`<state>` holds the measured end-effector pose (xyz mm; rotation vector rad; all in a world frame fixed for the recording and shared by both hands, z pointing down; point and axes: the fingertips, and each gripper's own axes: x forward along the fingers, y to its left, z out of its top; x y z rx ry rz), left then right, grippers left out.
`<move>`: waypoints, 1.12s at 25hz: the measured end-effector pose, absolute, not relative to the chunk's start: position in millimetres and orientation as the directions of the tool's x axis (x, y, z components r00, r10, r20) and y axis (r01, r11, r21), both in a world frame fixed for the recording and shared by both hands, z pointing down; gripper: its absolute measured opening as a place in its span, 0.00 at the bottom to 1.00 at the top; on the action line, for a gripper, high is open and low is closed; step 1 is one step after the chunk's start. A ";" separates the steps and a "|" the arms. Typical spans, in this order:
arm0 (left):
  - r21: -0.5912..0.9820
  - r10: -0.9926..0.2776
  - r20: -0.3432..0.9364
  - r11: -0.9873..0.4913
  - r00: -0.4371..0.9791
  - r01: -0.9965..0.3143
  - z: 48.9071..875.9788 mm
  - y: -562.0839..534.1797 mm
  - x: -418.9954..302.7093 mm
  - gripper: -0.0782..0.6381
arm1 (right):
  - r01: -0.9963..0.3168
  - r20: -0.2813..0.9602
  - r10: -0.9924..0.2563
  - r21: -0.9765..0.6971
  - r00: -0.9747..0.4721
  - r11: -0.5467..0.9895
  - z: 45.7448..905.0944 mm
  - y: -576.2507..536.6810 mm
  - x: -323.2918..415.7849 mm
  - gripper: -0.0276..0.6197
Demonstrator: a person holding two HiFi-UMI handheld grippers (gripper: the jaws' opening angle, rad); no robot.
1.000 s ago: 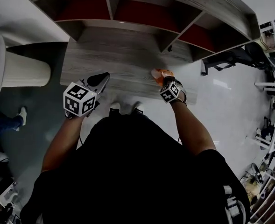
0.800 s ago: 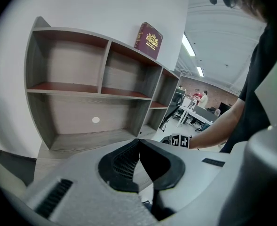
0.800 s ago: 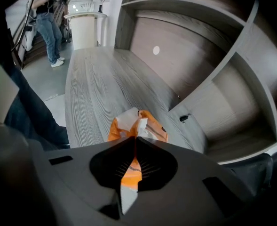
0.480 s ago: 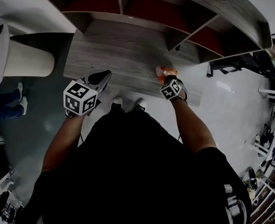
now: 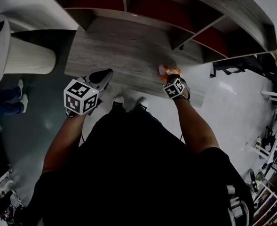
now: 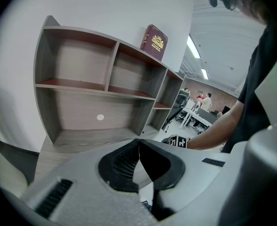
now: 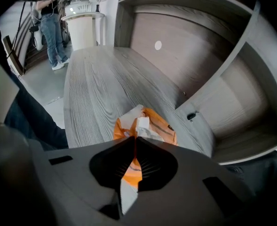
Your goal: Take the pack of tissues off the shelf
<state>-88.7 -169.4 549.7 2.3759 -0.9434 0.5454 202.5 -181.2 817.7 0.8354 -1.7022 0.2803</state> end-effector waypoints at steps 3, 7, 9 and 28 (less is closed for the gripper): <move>0.320 -0.507 0.532 -0.621 0.678 -0.716 548.2 -171.2 -88.9 0.13 | -0.667 0.915 -0.393 0.239 -0.089 0.706 812.1 -184.6 202.4 0.07; 0.322 -0.504 0.528 -0.626 0.683 -0.710 547.5 -170.3 -86.4 0.13 | -0.674 0.916 -0.393 0.239 -0.083 0.699 812.3 -182.5 208.3 0.09; 0.323 -0.503 0.527 -0.627 0.685 -0.709 547.1 -169.6 -87.1 0.13 | -0.677 0.913 -0.399 0.241 -0.084 0.695 809.1 -182.9 208.2 0.12; 0.322 -0.466 0.487 -0.691 0.739 -0.648 539.5 -169.4 -95.5 0.13 | -0.775 0.850 -0.526 0.319 -0.020 0.546 758.6 -178.0 222.3 0.20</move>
